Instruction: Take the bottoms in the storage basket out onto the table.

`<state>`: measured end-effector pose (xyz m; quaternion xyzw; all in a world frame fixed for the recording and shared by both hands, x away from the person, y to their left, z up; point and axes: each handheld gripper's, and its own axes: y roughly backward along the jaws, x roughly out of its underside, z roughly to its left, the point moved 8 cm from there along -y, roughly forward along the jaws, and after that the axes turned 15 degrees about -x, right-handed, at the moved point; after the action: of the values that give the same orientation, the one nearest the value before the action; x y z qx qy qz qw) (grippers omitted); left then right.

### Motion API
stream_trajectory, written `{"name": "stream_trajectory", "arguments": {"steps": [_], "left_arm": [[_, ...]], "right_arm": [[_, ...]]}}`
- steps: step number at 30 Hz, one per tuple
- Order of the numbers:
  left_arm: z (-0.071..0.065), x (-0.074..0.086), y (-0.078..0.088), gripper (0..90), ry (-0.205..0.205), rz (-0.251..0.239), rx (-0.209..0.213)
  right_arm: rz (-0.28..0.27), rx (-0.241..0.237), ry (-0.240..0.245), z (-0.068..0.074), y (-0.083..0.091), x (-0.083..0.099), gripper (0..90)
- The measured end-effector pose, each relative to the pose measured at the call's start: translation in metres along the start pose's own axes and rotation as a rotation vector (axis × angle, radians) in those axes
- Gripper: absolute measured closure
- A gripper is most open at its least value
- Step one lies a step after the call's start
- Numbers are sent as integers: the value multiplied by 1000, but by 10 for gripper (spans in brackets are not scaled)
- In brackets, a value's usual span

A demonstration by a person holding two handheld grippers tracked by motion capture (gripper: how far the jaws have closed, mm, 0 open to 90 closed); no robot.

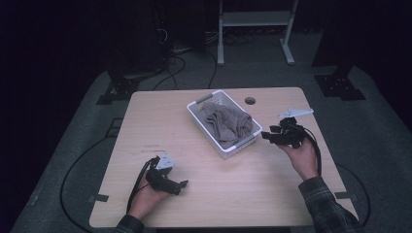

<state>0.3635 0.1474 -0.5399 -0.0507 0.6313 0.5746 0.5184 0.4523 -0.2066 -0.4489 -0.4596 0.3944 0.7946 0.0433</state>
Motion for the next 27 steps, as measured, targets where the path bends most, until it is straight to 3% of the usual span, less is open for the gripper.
{"name": "stream_trajectory", "arguments": {"steps": [6, 13, 16, 26, 27], "left_arm": [[0, 0, 0, 0, 4, 2, -3], [0, 0, 0, 0, 4, 2, -2], [0, 0, 0, 0, 5, -1, -3], [0, 0, 0, 0, 5, -1, -3], [0, 0, 0, 0, 5, -1, -3]], "right_arm": [[0, -38, -19, -6, -8, -15, 574], [19, -26, -14, -15, -20, -26, 637], [53, -33, -21, -18, -27, -28, 665], [84, -39, -27, -27, -48, -25, 735], [88, -31, -22, -29, -51, -25, 775]]}}
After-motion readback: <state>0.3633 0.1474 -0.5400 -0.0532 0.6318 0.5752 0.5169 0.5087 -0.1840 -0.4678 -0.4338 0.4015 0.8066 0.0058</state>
